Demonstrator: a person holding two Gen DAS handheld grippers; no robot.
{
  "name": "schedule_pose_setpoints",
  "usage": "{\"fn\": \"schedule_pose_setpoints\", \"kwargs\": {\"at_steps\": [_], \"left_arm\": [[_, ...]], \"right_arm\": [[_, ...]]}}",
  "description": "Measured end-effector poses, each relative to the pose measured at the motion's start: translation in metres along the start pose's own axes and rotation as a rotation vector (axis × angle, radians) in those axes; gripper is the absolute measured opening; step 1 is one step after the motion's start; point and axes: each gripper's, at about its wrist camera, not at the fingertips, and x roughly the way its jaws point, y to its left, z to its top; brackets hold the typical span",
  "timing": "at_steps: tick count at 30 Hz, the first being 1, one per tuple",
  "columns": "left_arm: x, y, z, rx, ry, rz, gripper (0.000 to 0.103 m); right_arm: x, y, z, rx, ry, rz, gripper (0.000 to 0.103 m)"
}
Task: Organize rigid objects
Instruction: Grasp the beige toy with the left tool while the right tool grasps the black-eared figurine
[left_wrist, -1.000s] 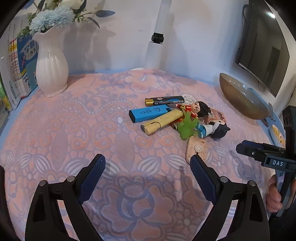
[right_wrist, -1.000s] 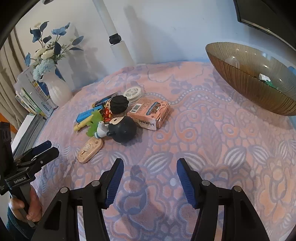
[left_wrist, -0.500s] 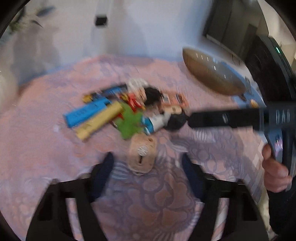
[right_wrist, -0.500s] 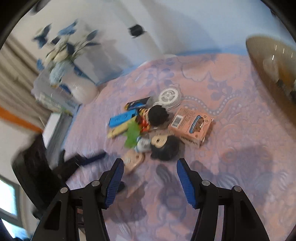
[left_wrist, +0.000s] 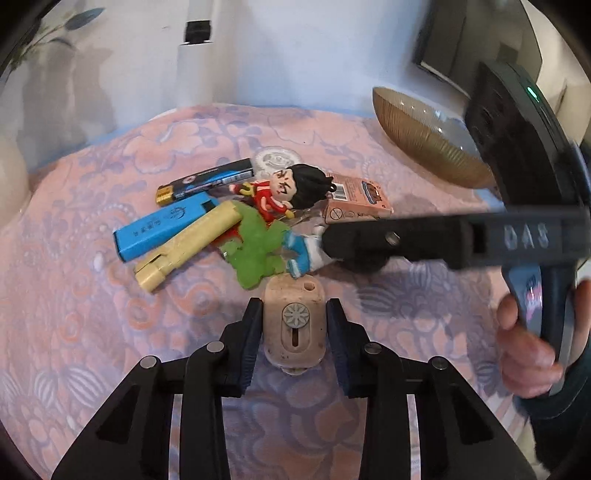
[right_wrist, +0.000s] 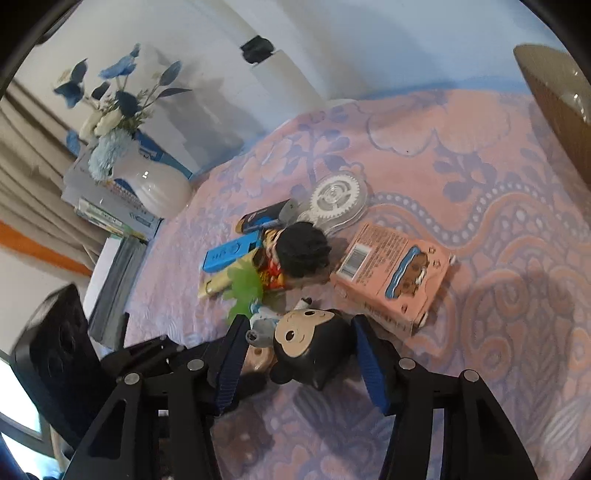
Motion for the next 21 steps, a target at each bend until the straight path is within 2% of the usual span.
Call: {"fn": "schedule_pose_setpoints", "kwargs": {"at_steps": [5, 9, 12, 14, 18, 21], "left_arm": [[-0.016, 0.010, -0.013, -0.037, -0.022, 0.032, 0.031], [-0.021, 0.011, -0.019, -0.047, -0.029, 0.027, 0.031], [-0.020, 0.009, -0.020, -0.036, -0.026, 0.031, 0.031], [-0.019, 0.008, -0.020, -0.030, -0.023, 0.033, 0.032], [-0.020, 0.010, -0.023, -0.038, -0.019, 0.014, 0.032], [-0.022, 0.010, -0.025, -0.039, -0.015, -0.011, 0.042]], "right_arm": [[-0.027, 0.010, -0.028, -0.026, -0.066, -0.073, 0.055], [-0.058, 0.018, -0.055, -0.069, -0.164, -0.234, 0.055], [-0.065, 0.026, -0.075, -0.117, -0.193, -0.363, 0.055], [-0.061, 0.028, -0.084, -0.141, -0.165, -0.374, 0.055], [-0.055, 0.033, -0.103, -0.170, -0.091, -0.320, 0.059], [-0.060, 0.037, -0.111, -0.208, -0.074, -0.298, 0.061]]}}
